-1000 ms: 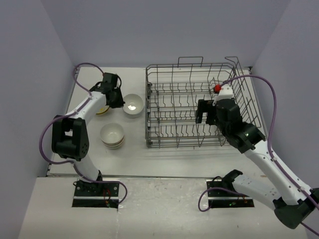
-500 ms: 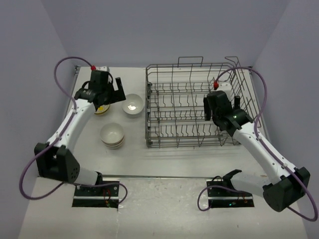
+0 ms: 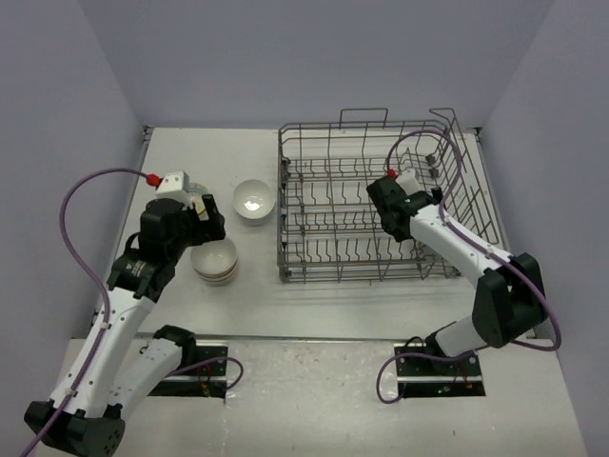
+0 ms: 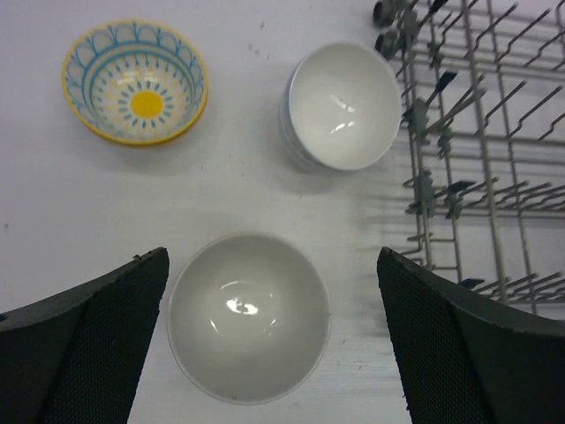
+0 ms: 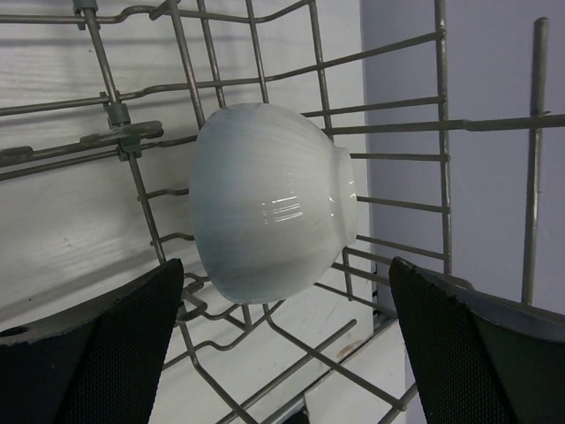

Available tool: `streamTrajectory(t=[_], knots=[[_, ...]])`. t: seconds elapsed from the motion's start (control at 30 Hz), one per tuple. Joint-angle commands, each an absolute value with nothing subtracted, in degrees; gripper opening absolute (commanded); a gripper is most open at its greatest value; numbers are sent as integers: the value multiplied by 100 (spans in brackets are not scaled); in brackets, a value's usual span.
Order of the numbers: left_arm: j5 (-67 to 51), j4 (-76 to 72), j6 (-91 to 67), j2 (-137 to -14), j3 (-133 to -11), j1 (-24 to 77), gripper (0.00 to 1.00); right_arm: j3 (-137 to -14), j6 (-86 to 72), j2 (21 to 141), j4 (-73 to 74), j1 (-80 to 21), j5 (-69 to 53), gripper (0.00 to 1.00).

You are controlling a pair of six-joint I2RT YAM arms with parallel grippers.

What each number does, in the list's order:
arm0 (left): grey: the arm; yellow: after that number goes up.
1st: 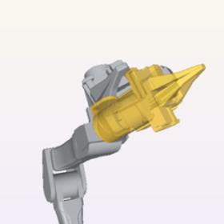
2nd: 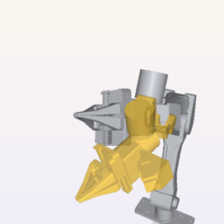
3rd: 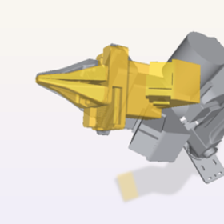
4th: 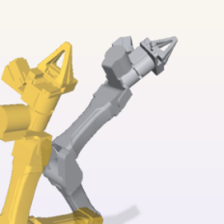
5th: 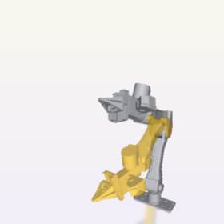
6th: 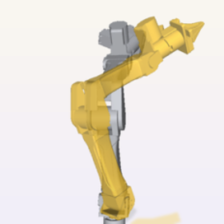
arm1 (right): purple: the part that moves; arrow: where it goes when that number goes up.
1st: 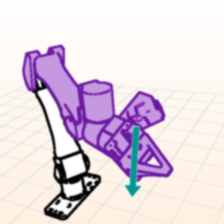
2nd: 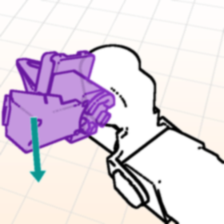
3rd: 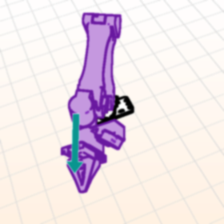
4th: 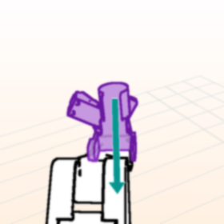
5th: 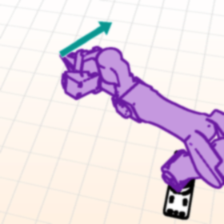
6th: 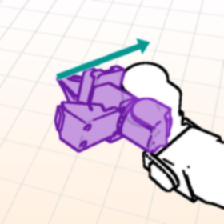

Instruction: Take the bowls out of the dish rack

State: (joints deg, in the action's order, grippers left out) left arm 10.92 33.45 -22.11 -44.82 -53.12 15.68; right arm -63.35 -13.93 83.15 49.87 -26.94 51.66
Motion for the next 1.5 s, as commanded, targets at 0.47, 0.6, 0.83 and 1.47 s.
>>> streamTrajectory(t=[0.47,0.6,0.83,1.47], knots=[[343,2865,-1898,-4025,-4729,1582,100,-6486,-1573,9194,5238,-2523,6416,99],[387,2857,-1898,-3973,-4720,1591,100,-6521,-1564,9193,5256,-2479,6504,99],[334,2856,-1890,-3999,-4711,1608,100,-6539,-1556,9018,5204,-2400,6566,97],[202,2813,-1872,-3955,-4693,1643,100,-7110,-1011,9238,5054,-1907,5520,97]])
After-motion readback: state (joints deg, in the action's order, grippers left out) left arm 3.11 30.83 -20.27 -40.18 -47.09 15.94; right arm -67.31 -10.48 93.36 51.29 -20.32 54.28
